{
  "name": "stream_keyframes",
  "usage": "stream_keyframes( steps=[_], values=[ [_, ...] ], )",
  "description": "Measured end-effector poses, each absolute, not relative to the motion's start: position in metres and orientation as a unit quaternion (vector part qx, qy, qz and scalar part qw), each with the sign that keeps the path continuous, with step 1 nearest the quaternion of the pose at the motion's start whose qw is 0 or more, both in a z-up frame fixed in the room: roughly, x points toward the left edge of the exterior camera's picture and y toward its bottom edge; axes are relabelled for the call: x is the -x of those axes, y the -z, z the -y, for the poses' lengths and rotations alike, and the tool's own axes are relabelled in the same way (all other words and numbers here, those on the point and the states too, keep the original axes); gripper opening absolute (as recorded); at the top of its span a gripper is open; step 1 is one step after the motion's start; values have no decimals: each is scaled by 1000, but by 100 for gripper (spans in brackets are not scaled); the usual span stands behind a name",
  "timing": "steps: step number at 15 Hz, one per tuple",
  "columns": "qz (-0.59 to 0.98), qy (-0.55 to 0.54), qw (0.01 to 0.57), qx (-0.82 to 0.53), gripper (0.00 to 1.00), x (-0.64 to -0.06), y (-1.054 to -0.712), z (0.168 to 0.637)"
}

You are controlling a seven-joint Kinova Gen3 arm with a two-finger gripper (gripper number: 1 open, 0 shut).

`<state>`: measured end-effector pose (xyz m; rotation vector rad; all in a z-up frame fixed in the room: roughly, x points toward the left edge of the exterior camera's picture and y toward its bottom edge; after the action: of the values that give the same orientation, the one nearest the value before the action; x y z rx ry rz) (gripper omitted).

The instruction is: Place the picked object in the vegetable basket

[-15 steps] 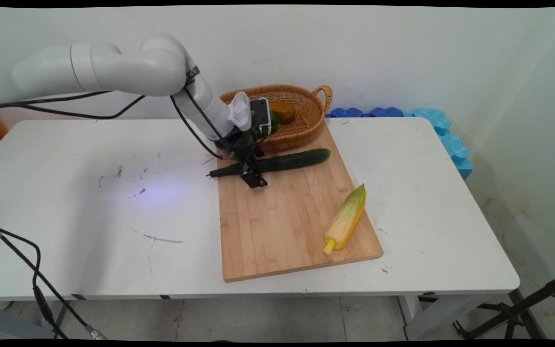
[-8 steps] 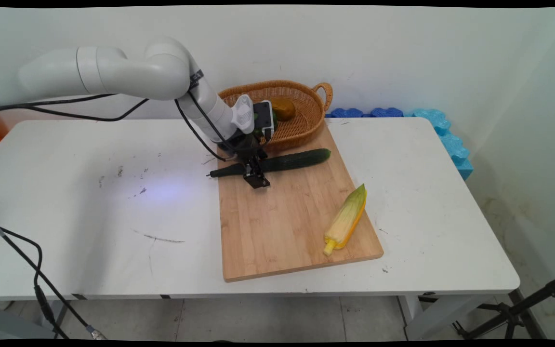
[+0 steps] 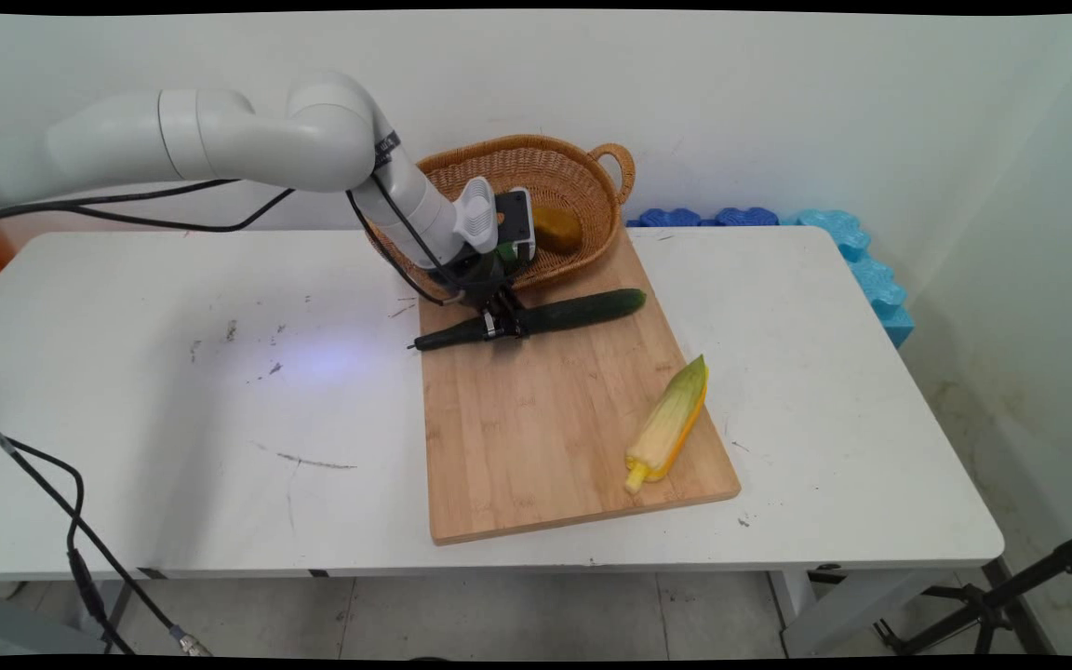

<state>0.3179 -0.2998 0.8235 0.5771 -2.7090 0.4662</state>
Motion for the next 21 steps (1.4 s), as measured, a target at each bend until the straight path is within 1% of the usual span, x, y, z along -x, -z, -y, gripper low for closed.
stream_keyframes(
  steps=[7, 14, 18, 21],
  values=[
    [949, -170, 166, -206, 0, -317, -830, 300],
    [950, -166, 165, -207, 0, -321, -842, 289],
    [947, -162, 171, -219, 0, -323, -854, 280],
    [942, -164, 178, -232, 0, -324, -870, 280]
  ],
)
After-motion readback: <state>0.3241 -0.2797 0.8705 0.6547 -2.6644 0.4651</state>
